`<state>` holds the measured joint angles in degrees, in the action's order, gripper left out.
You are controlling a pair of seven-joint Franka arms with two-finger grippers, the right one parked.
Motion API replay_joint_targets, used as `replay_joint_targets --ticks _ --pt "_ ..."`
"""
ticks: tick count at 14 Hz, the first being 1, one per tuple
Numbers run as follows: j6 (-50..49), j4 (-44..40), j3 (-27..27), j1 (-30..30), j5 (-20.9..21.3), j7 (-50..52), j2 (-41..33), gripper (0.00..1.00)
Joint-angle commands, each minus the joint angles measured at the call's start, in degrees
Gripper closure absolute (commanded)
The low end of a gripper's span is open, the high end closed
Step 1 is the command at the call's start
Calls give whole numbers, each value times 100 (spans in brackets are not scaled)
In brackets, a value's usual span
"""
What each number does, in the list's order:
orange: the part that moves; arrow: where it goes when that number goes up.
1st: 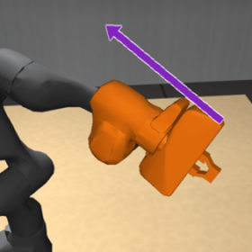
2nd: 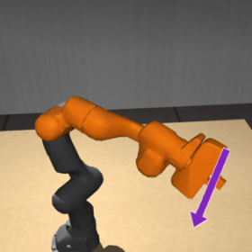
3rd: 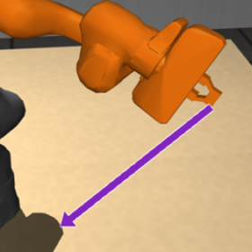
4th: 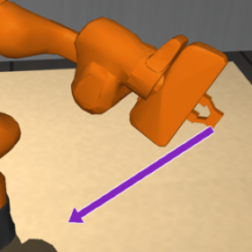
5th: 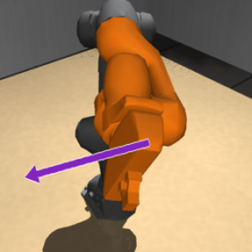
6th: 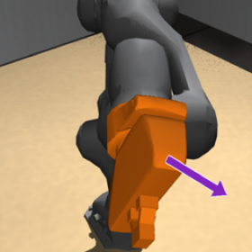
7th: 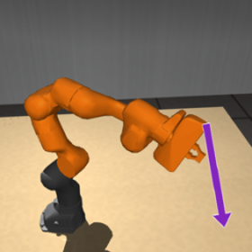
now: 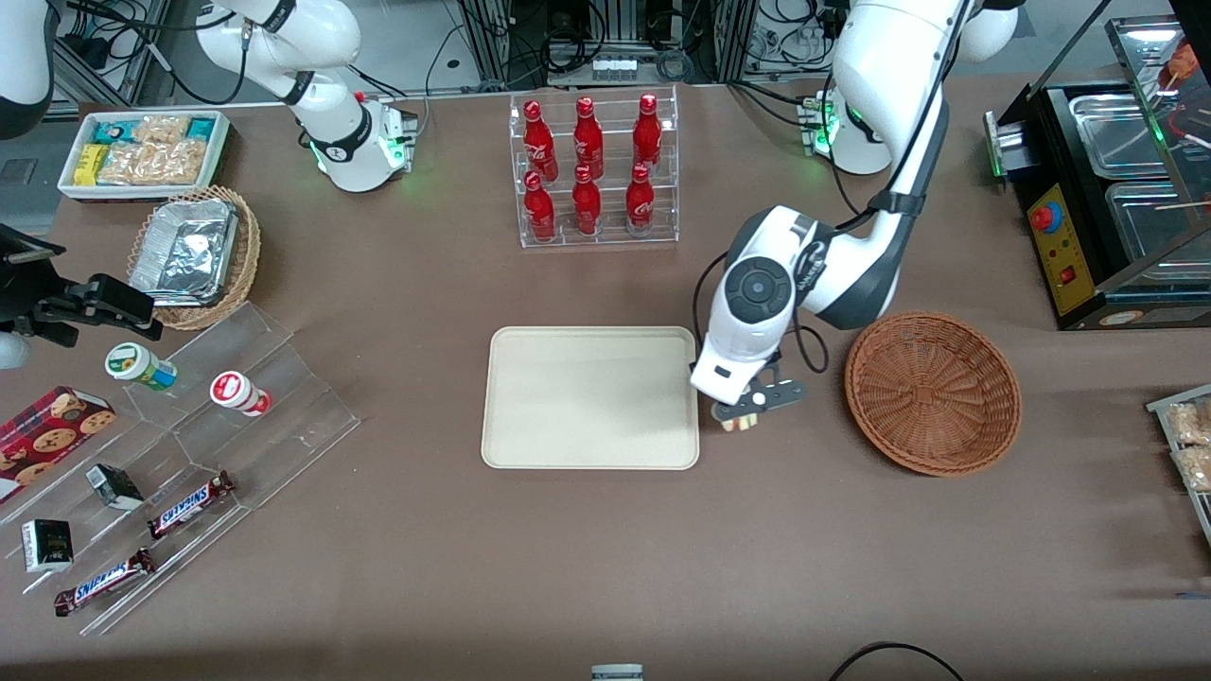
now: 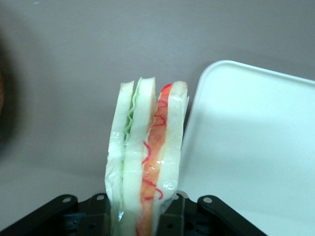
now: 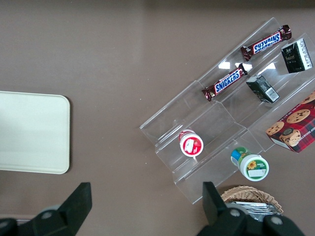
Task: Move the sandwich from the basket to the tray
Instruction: 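Carry the held sandwich with the left gripper over the cream tray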
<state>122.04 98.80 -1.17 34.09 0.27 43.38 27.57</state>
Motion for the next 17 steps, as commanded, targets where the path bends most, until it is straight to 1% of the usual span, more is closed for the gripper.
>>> replay_joint_targets --ticks 1,2,4,6,9,11,14,17 --pt "240 -203 247 19 -80 -540 257 76" --pt "450 -264 335 36 -71 -550 389 74" --pt "820 -299 433 141 -71 -550 617 75" --pt "874 -448 433 256 -80 -541 785 76" --pt "874 -598 442 265 -88 -558 952 76" --pt "874 -694 442 274 -80 -707 1092 70" --pt "874 -1108 451 335 -97 -708 1532 70" --pt "874 -1117 442 379 -97 -682 1559 66"
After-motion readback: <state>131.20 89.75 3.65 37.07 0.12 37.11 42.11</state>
